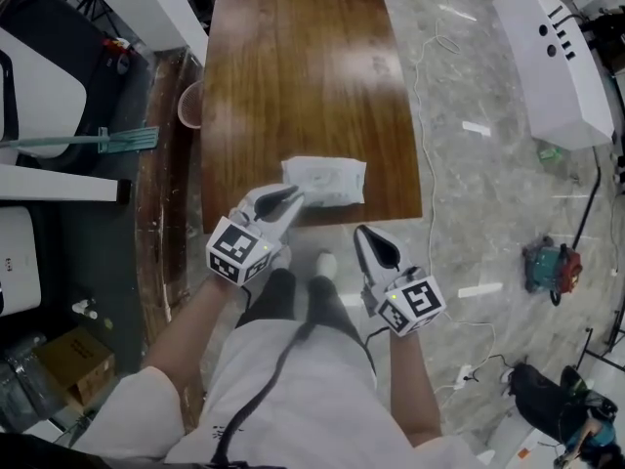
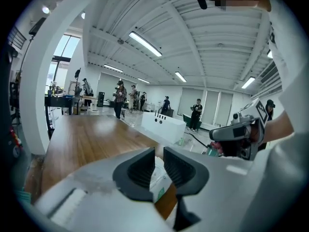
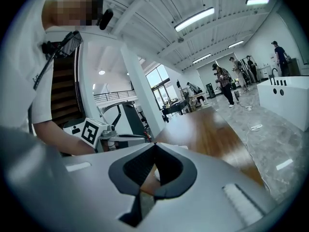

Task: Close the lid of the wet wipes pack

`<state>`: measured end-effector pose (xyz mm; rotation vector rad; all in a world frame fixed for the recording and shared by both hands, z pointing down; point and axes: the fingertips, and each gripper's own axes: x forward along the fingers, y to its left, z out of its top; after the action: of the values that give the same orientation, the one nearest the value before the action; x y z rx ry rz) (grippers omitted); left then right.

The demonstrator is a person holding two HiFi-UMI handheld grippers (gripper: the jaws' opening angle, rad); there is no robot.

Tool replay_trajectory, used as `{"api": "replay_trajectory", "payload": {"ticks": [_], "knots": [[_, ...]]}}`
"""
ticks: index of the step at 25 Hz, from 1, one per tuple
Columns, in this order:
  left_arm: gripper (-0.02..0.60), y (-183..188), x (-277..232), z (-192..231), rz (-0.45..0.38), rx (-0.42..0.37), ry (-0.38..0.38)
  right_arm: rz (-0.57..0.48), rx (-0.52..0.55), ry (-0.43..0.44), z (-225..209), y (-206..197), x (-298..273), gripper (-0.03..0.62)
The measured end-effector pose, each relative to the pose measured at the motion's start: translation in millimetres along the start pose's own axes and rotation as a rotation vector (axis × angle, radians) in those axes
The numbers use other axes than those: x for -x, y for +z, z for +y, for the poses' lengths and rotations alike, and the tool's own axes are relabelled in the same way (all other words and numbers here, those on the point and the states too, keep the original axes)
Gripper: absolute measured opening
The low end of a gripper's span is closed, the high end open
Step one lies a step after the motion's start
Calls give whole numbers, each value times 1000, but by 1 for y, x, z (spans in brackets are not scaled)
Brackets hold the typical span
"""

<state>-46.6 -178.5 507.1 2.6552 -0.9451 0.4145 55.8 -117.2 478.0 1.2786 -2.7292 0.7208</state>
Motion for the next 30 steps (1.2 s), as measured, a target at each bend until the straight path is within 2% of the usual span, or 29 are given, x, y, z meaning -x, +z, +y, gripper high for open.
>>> {"api": "replay_trajectory", "payload": {"ticks": [7,16,24,27,30], "knots": [[105,-9,-31,26,40,-25,7,35,3,10,-18,-8,-21,9],[178,-25,-62,48,97,-97,17,67,7,20,-41,-19,-53,8],[275,-49,-83,58,199,-223,-40,86,-11,12,-64,-24,-66,9],[286,-53,-89,60,222,-262,-59,92,-18,12,-70,-27,-70,9],[285,-54,-95,56,234,-270,-92,95,-26,18,-73,-29,-74,9]]}}
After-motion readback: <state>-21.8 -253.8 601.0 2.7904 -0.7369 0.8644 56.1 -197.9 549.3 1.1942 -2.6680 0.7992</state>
